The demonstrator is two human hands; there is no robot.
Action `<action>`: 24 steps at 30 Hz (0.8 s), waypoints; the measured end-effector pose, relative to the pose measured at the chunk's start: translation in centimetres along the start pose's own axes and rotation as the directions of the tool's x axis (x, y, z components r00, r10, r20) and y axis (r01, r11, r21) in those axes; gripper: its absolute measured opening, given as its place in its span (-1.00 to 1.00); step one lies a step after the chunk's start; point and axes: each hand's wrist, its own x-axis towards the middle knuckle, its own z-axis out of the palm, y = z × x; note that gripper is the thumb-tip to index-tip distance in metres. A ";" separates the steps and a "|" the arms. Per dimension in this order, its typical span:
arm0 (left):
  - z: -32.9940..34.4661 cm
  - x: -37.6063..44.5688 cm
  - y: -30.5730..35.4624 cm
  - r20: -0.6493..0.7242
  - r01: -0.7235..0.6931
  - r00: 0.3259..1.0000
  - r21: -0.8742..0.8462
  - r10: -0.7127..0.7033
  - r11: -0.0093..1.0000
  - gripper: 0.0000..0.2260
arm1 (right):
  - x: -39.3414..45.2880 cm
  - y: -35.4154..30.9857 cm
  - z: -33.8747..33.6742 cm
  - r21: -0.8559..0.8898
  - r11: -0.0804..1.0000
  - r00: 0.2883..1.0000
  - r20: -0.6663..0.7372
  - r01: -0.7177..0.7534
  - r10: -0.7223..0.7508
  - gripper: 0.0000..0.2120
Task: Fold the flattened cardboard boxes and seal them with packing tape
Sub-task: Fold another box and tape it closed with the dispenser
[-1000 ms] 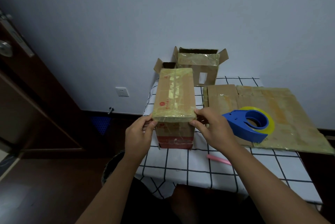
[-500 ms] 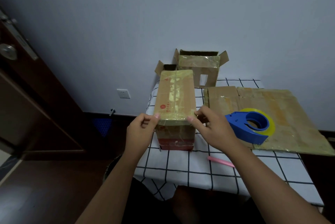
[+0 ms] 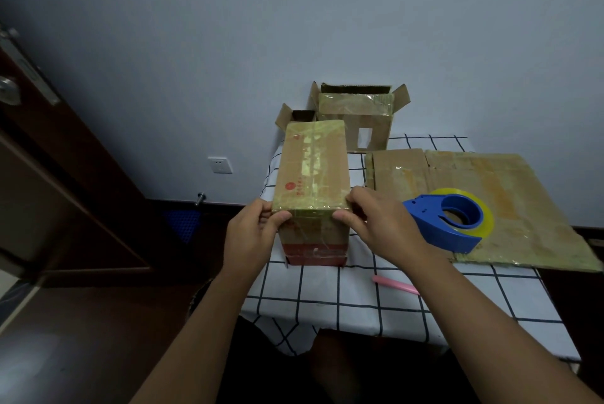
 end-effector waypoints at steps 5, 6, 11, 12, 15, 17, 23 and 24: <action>-0.1 0.0 0.0 0.032 -0.033 0.999 0.043 0.031 0.999 -0.80 | -0.2 0.2 -0.1 -0.088 0.995 0.999 0.024 0.046 -0.045 -0.62; -0.2 0.0 0.0 0.045 -0.016 0.999 0.030 0.015 0.999 -0.75 | -0.1 -0.1 -0.3 -0.110 0.993 0.999 0.041 0.040 -0.035 -0.56; 0.5 -0.2 0.5 -0.001 0.008 1.000 0.077 -0.008 0.997 -0.58 | 0.6 -2.1 0.6 -0.339 0.934 0.993 -0.004 -0.111 0.117 -0.47; 0.7 -0.2 0.6 -0.007 0.015 1.000 0.077 -0.014 0.997 -0.58 | 0.6 -2.3 1.0 -0.363 0.923 0.992 -0.034 -0.127 0.123 -0.47; 0.7 -0.3 0.6 -0.005 0.015 1.000 0.073 -0.014 0.997 -0.57 | 0.3 -2.4 1.4 -0.389 0.912 0.991 -0.085 -0.128 0.103 -0.43; 0.7 -0.4 0.6 0.008 0.028 1.000 0.071 -0.029 0.997 -0.52 | 0.3 -2.6 1.1 -0.405 0.903 0.990 -0.070 -0.141 0.123 -0.40; 0.8 -0.3 0.6 -0.001 0.050 0.999 0.056 -0.050 0.997 -0.56 | 0.6 -3.2 0.9 -0.420 0.891 0.984 -0.035 -0.175 0.176 -0.37; 0.6 -0.3 0.4 0.018 0.044 0.999 0.049 -0.045 0.998 -0.62 | 0.6 -3.0 0.7 -0.406 0.899 0.984 -0.011 -0.165 0.176 -0.38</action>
